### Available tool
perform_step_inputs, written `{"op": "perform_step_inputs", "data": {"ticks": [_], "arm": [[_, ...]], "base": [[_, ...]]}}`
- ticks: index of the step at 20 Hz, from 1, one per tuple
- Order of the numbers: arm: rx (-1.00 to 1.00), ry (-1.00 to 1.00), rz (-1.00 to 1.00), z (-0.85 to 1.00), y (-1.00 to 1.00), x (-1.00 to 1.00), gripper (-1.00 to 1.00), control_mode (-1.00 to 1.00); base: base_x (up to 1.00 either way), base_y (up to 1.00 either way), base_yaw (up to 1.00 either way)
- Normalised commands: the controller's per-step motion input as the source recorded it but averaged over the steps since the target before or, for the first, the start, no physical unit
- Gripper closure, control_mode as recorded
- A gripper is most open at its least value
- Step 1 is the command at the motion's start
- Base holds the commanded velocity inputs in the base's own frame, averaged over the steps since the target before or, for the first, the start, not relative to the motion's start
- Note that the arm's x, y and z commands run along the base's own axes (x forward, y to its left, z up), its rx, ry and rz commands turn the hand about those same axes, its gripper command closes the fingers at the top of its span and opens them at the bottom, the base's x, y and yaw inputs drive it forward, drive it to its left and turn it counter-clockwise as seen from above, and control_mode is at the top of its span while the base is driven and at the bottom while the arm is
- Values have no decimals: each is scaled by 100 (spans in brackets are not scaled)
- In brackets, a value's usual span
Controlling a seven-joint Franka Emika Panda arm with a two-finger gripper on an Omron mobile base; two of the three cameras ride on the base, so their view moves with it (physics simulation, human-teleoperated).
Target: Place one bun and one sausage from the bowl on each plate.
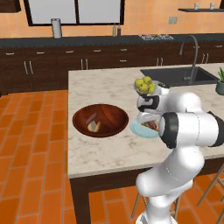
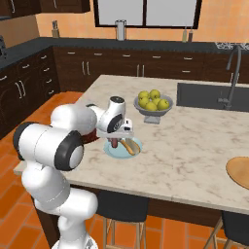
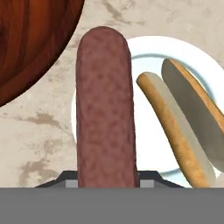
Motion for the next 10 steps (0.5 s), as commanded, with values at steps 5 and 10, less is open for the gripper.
{"op": "perform_step_inputs", "data": {"ticks": [5,10], "arm": [[0,-3,5,-82,0,53,100,-100],[1,0,3,-60,-7,51,100,-100]], "base": [[0,0,0],[0,0,0]]}}
